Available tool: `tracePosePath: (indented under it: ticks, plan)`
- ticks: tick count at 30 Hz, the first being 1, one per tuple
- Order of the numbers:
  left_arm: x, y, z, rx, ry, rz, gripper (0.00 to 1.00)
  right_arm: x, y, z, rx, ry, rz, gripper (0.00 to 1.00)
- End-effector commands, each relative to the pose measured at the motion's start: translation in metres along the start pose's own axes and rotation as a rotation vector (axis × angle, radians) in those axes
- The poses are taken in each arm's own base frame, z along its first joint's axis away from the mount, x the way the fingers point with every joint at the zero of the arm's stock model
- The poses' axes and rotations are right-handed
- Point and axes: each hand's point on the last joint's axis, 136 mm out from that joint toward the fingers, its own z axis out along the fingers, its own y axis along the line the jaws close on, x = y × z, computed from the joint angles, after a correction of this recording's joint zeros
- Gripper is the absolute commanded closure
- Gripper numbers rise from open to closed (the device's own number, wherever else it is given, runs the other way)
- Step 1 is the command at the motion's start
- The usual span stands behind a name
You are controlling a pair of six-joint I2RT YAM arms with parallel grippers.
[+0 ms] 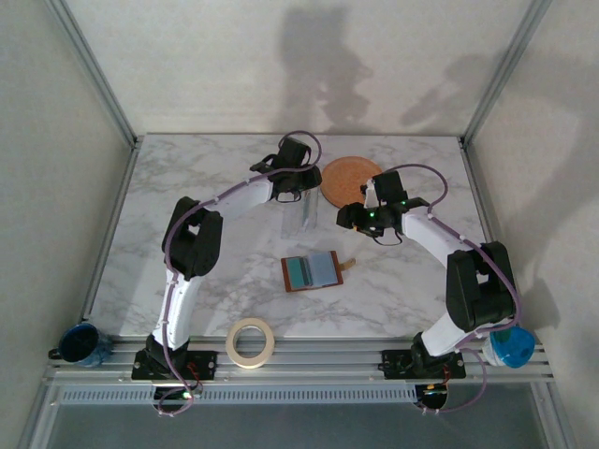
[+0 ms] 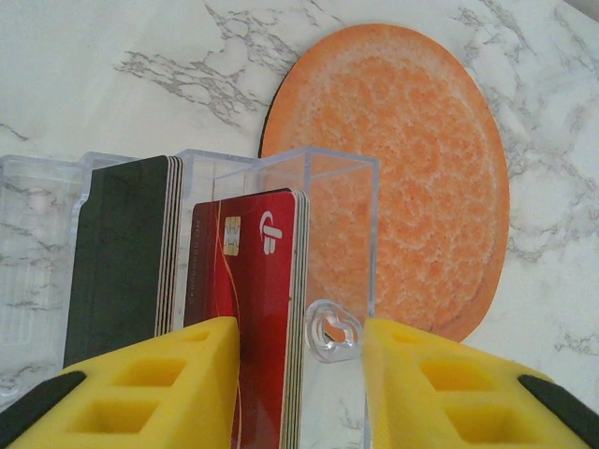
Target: Put the credit cards into the card holder
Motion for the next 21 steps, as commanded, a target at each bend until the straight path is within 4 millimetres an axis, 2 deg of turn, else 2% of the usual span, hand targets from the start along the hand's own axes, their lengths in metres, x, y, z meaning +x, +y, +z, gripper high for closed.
tracePosePath:
  ticks: [1, 21]
  plan:
    - [-0.0172, -0.0257, -0.0243, 0.063, -0.049, 0.009, 0.63, -0.0034, 0.0003, -0.0012, 0.004, 0.009, -0.004, 0.42]
    - [-0.0215, -0.0282, -0.0331, 0.056, -0.064, 0.019, 0.68, -0.0032, 0.0003, -0.0007, 0.004, 0.013, -0.004, 0.42]
